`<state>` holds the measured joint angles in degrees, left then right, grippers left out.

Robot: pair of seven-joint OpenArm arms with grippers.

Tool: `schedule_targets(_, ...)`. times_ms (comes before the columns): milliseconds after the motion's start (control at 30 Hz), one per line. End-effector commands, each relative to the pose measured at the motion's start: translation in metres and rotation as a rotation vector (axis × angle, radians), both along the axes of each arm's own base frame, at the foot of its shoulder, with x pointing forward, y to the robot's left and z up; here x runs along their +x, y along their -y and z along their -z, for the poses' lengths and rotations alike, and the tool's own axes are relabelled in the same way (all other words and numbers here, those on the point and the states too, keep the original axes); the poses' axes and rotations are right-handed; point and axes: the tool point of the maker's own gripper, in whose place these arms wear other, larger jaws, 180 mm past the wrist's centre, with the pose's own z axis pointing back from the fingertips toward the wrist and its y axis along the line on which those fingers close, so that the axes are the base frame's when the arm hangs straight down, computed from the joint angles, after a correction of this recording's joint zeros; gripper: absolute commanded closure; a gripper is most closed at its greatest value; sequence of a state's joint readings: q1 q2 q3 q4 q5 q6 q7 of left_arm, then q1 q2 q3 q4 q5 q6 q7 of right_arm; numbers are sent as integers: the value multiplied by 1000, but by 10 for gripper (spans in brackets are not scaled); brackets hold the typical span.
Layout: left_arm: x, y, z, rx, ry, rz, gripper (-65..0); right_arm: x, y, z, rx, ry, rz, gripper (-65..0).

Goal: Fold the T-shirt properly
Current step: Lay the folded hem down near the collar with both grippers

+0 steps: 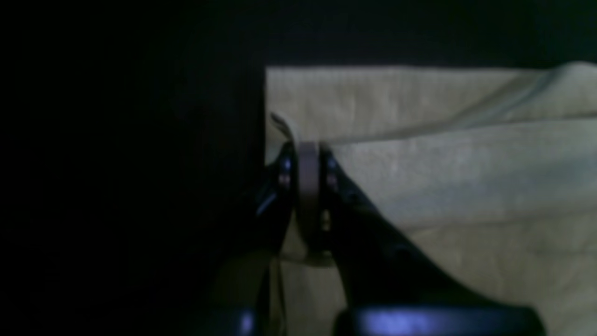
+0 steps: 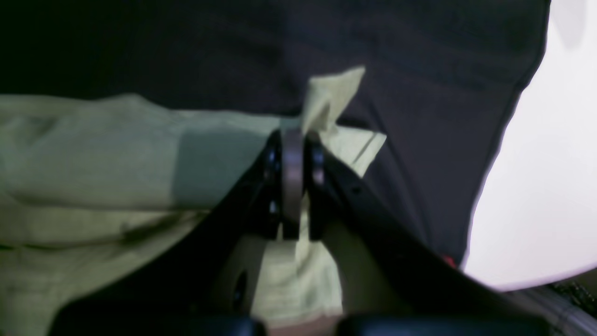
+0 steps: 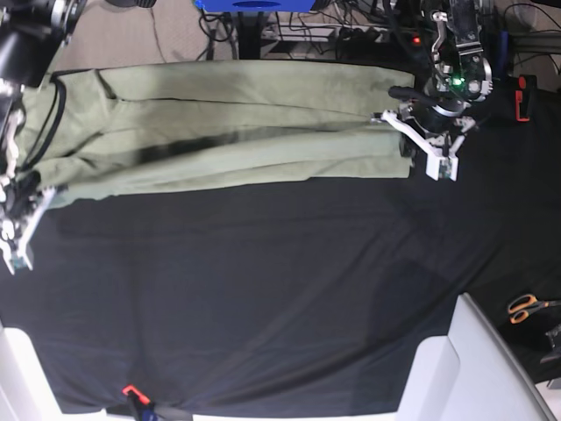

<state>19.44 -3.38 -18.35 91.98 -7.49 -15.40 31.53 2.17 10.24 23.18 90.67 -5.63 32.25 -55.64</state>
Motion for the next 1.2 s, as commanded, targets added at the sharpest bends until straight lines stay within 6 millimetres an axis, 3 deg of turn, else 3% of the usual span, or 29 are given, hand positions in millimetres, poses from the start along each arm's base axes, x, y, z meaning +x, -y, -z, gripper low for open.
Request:
schedule_targets(0, 10, -5, -16, 21, 57, 4, 0, 2, 5, -17, -41, 29, 7, 0)
schedule_targets(133, 14, -5, -25, 35, 79, 12, 0, -31, -8, -19, -64, -13, 11, 0)
schedule_targets(367, -2, -1, -14, 29, 36, 23, 0, -77, -19, -1, -61, -89, 0, 0)
schedule_targets(633, -19, -7, -6, 43, -5, 30, 0, -95, -27, 13, -36, -111, -9, 0)
schedule_targets(733, -22, -7, -5, 43, -11, 30, 0, -106, -20, 16, -19, -100, 69, 0)
schedule_targets(900, -19, -7, -6, 43, -5, 30, 0, -113, -21, 23, 0, -117, 92, 0)
schedule_targets(1167, -12, -5, -8, 38, 12, 28, 0, -133, -37, 52, 70, -194, 117, -2)
